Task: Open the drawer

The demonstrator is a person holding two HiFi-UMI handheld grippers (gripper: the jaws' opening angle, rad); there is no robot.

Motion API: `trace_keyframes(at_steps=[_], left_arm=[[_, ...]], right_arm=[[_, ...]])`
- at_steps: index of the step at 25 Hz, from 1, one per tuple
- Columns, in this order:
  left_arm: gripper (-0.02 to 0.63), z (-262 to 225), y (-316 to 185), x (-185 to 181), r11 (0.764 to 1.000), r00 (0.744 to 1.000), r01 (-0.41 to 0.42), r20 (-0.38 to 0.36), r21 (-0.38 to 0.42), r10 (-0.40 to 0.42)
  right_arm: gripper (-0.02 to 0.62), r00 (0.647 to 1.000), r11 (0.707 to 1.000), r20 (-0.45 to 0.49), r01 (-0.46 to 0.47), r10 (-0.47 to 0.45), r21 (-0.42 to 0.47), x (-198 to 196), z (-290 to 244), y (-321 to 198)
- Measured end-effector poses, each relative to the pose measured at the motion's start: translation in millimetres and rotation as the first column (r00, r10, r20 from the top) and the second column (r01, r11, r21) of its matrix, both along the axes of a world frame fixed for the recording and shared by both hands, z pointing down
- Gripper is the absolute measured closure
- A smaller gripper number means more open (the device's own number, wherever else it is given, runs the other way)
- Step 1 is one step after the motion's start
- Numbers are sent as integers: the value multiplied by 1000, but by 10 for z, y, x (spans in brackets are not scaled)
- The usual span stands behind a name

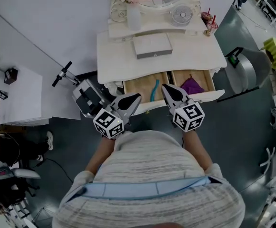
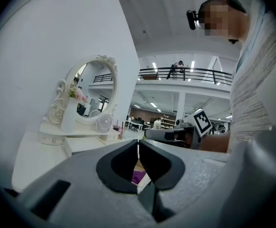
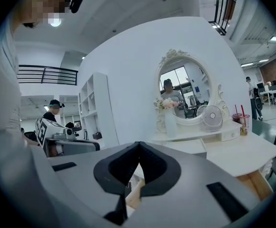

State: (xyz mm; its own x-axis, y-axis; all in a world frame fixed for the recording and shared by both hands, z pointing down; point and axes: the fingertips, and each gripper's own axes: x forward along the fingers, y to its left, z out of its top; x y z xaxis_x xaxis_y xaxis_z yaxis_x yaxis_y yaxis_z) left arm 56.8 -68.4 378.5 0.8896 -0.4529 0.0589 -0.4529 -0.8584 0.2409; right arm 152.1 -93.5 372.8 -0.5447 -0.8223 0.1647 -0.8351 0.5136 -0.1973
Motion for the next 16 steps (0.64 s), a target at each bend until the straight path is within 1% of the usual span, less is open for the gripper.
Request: trace_keyframes(at_steps=[7, 16], left_arm=[[586, 35, -7, -36, 1000, 1000, 24, -3, -16, -24], [586, 51, -41, 64, 1000, 1000, 16, -11, -18, -16]], right_arm=[[588, 999, 999, -12, 35, -35, 1, -75, 18, -27], [588, 1000, 1000, -14, 16, -16, -3, 74, 15, -54]])
